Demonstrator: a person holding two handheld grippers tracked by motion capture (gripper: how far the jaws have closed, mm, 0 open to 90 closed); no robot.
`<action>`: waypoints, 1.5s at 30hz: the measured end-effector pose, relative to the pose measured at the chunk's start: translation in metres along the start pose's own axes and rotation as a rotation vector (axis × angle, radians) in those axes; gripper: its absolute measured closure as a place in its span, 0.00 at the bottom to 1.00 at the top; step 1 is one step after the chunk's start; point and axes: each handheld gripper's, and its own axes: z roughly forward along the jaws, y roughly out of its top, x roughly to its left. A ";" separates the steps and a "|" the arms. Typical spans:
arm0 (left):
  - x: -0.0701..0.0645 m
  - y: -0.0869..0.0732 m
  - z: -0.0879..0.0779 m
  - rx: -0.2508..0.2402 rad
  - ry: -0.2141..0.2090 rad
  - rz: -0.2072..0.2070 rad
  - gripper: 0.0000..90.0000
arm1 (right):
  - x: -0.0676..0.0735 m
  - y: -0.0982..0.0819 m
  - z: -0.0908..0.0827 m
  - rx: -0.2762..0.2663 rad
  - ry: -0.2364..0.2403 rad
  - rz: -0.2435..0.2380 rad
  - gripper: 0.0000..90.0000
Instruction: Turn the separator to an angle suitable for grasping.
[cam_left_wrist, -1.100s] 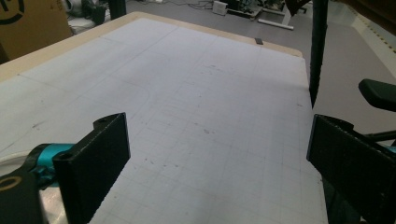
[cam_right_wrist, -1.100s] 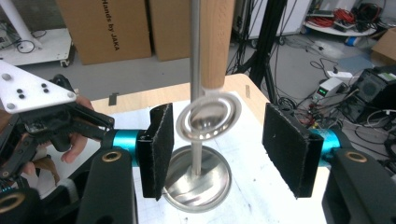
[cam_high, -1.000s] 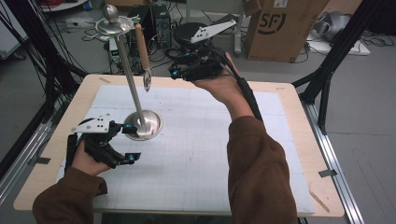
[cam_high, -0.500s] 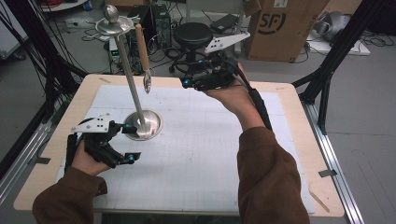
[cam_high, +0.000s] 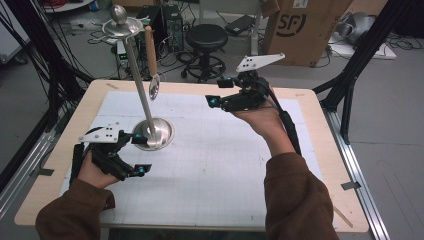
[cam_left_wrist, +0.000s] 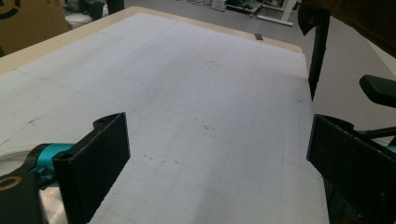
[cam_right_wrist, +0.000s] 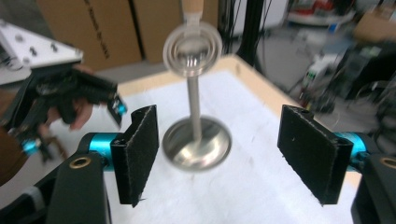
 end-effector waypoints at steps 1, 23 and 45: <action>0.000 0.000 0.000 0.002 -0.001 0.003 0.07 | 0.000 -0.001 0.000 0.018 0.004 0.005 0.30; 0.001 -0.002 -0.001 -0.003 0.006 -0.004 0.07 | 0.010 -0.034 -0.019 -0.018 -0.008 0.031 0.25; 0.003 -0.004 -0.002 0.002 0.021 -0.001 0.07 | 0.020 -0.109 -0.044 -0.077 -0.051 0.069 0.23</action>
